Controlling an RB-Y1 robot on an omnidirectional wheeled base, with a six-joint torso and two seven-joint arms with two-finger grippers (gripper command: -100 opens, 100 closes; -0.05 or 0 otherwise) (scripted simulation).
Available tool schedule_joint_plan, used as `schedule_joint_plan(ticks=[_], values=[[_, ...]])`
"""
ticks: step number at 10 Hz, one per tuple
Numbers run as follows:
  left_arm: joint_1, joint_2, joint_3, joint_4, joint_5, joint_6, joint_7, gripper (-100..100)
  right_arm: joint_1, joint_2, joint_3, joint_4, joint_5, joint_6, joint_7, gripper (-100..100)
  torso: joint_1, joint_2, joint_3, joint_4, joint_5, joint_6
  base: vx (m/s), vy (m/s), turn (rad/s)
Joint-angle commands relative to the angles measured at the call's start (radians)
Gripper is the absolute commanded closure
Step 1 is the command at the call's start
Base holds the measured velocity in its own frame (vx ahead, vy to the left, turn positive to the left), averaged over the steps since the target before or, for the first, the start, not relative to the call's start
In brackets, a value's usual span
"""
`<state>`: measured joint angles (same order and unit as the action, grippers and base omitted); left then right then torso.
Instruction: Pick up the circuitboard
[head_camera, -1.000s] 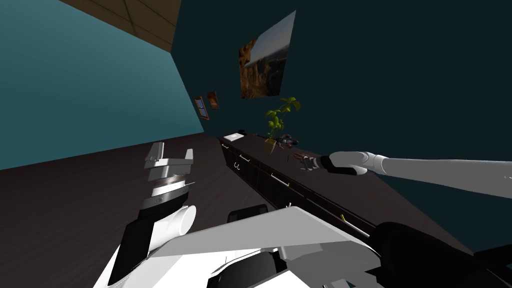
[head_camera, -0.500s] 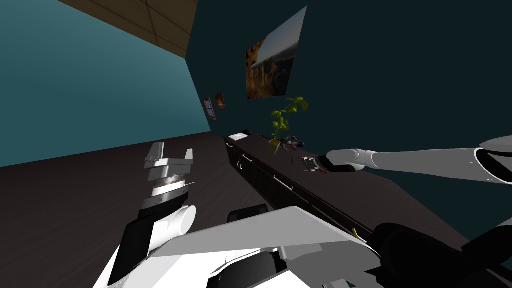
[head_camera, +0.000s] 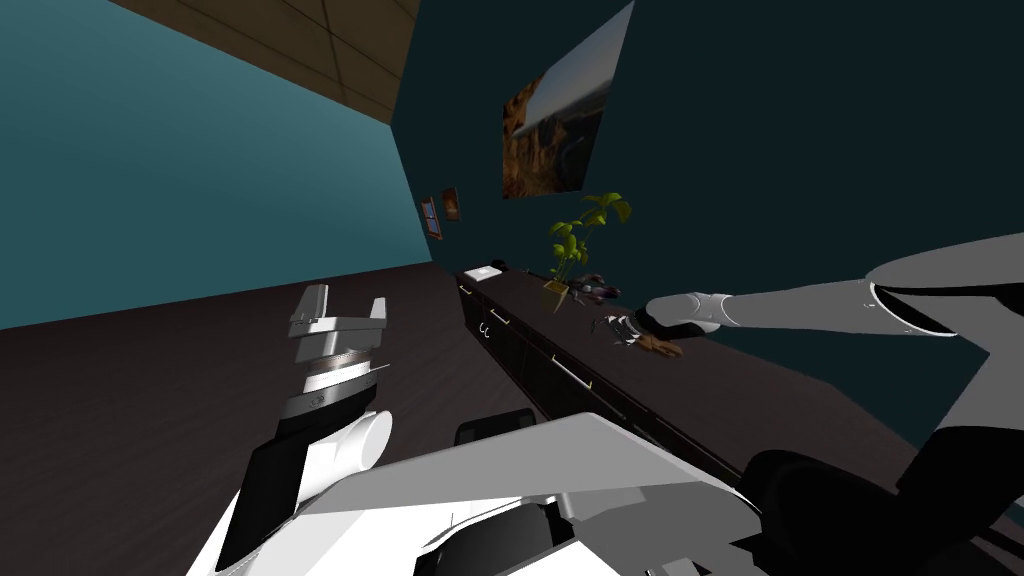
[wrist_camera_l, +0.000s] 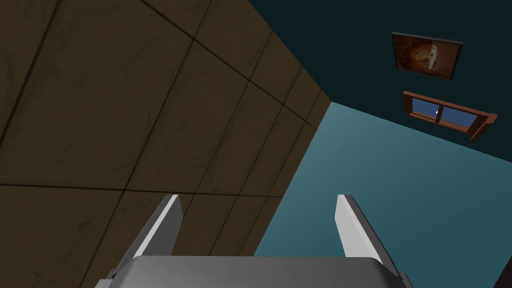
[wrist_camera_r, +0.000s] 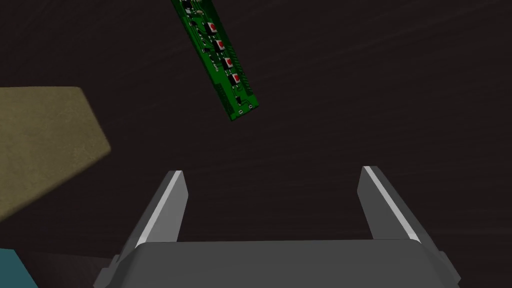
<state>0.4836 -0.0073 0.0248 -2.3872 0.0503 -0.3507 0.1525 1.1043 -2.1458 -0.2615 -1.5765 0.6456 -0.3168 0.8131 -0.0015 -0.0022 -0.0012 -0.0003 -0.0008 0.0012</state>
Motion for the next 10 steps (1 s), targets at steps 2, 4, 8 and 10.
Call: schedule_joint_plan(ticks=[2,4,8,10], values=[[0.0,0.0,0.0,0.0,0.0,0.0,0.0,0,0.066,-0.081,0.004,0.046,0.001,-0.017,0.033,-100,0.0,0.0,0.0,0.0,0.0,0.0,0.009,-0.03,0.173],[0.0,0.0,0.0,0.0,0.0,0.0,0.0,0,0.097,-0.139,0.013,0.075,0.006,-0.032,0.048,-100,0.0,0.0,0.0,0.0,0.0,0.001,0.009,-0.028,0.133],[0.0,0.0,0.0,0.0,0.0,0.0,0.0,0,0.15,-0.238,0.031,0.126,0.013,-0.059,0.073,-100,0.0,0.0,0.0,0.0,0.0,0.001,0.008,-0.029,0.123],[0.0,0.0,0.0,0.0,0.0,0.0,0.0,0,0.192,-0.298,0.047,0.164,0.017,-0.081,0.093,-100,0.0,0.0,0.0,0.0,0.0,0.0,0.002,-0.047,0.194]])
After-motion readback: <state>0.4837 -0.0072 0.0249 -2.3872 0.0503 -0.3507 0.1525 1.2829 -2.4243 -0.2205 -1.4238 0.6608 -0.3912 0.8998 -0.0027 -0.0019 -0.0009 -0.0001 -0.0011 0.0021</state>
